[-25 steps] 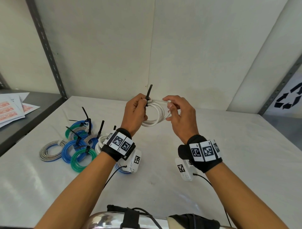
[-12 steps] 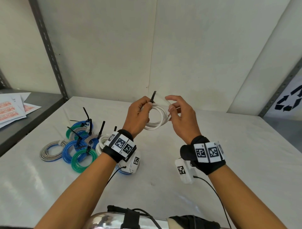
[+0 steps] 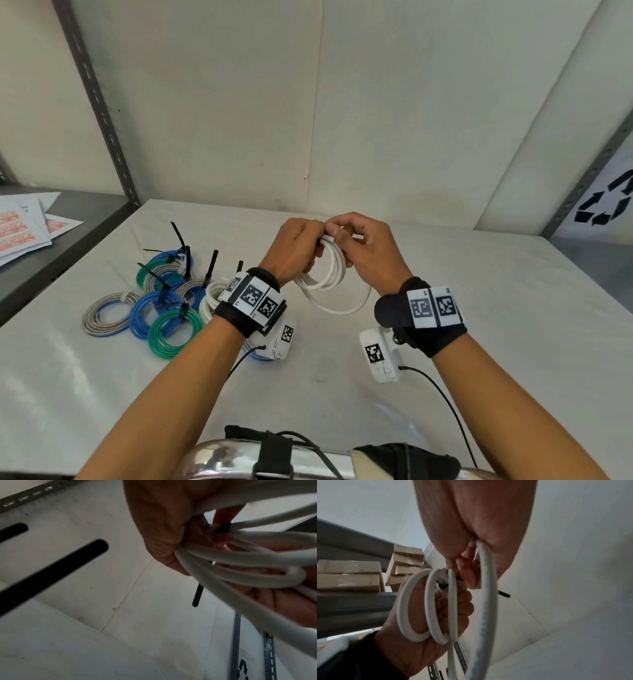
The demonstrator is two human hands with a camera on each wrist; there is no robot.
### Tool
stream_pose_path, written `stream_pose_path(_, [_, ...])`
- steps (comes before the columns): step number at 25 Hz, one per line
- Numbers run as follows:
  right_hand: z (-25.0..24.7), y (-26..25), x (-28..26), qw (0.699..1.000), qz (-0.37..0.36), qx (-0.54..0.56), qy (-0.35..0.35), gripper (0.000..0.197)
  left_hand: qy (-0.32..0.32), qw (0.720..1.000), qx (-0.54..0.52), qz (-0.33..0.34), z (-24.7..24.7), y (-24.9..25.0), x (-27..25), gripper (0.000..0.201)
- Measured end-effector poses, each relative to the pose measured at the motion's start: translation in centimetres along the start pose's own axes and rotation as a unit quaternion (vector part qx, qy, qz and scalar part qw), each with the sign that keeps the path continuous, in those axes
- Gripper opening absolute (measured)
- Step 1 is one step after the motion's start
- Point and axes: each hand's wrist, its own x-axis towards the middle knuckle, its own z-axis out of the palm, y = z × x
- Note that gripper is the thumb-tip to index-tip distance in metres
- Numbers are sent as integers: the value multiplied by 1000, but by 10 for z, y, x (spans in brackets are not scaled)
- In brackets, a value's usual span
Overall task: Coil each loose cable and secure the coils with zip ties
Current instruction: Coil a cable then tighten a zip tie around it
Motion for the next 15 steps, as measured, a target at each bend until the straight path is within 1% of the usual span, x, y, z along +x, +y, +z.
stream_pose_path(4, [3, 1, 2, 997, 43, 44, -35, 22, 1, 1000, -22, -16, 3, 2, -3, 35])
stream_pose_path(7, [7, 3, 2, 994, 58, 85, -43, 26, 1, 996, -71, -51, 6, 5, -3, 28])
stream_pose_path(9, [8, 3, 2, 993, 60, 99, -39, 26, 3, 992, -106, -73, 8, 7, -4, 33])
stream_pose_path(11, [7, 3, 2, 991, 61, 112, -36, 26, 3, 992, -108, -63, 9, 5, -2, 48])
stream_pose_path(12, [7, 4, 2, 990, 62, 122, -35, 26, -3, 993, -104, -53, 9, 4, -1, 50])
stream_pose_path(15, [4, 5, 3, 983, 72, 162, -40, 22, -10, 993, -110, -50, 7, 6, -2, 47])
